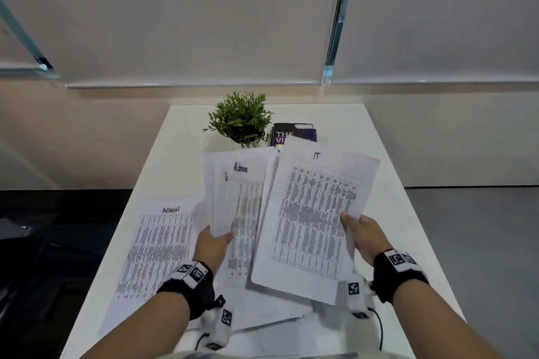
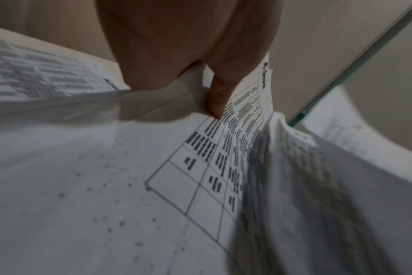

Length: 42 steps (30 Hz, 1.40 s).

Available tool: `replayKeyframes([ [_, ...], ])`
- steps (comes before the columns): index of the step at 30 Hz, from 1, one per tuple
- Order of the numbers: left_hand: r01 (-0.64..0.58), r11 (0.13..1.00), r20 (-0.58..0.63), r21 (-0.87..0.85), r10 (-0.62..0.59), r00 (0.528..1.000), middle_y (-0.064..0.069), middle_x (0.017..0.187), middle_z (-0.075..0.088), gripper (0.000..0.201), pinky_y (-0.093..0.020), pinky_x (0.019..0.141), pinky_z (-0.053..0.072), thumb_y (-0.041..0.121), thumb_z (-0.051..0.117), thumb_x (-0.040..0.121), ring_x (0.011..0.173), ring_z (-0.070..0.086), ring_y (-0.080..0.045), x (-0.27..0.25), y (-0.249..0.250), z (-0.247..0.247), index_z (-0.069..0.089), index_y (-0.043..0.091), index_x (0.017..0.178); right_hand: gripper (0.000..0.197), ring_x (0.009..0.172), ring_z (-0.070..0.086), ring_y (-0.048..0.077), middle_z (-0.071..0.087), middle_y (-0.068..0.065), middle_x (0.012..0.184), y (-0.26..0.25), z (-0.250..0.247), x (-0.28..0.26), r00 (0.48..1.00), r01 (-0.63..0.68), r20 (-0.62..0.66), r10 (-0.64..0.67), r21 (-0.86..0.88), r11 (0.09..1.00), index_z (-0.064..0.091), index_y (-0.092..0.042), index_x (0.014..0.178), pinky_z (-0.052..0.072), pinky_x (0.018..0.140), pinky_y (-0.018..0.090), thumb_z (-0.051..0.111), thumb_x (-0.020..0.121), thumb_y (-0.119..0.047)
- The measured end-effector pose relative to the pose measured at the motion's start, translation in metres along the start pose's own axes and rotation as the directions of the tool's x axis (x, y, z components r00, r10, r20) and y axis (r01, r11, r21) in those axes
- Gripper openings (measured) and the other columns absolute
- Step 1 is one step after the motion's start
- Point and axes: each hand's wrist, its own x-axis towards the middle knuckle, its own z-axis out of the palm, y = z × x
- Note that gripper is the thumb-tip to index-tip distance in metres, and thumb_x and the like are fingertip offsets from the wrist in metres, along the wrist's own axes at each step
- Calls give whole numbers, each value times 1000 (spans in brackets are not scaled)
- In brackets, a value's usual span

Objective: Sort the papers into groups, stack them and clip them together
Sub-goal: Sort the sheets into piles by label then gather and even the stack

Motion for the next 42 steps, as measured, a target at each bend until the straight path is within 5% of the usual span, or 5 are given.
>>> replayKeyframes([
  [10,28,984,96,-178,-11,995,-8,100,73,23,-46,91,55,7,54,94,94,68,-30,-17,17,22,66,26,98,89,148,21,28,16,11,162,17,44,1,993,-81,80,90,-100,992,12,-1,153,24,119,46,56,92,-50],
  [16,-77,994,104,-75,85,991,4,125,65,60,-43,108,40,43,69,87,118,58,-20,-13,8,17,48,27,141,16,83,61,13,64,-10,89,8,58,-3,985,118,142,-99,-137,983,60,-23,91,44,71,24,63,92,-39],
  [28,26,997,23,-77,-24,999,-9,110,65,42,-36,95,38,4,70,87,106,54,-27,15,-7,-13,58,6,127,33,79,59,21,61,11,100,24,79,8,999,12,42,-6,-160,987,49,-15,103,52,72,37,71,86,-33],
  [35,22,997,-102,-75,-29,994,-13,112,63,42,-38,92,39,6,69,87,106,54,-30,27,-13,-47,57,7,127,98,123,45,31,46,13,132,76,75,16,951,-309,-267,156,-802,511,32,-8,133,43,97,38,84,61,-51],
  [42,52,995,-222,-84,-70,973,-17,109,64,42,-39,92,42,7,72,85,104,56,-35,35,-28,-87,57,1,124,30,81,57,21,63,9,102,84,66,10,986,-169,-123,115,-713,680,48,-16,84,49,73,29,76,74,-10],
])
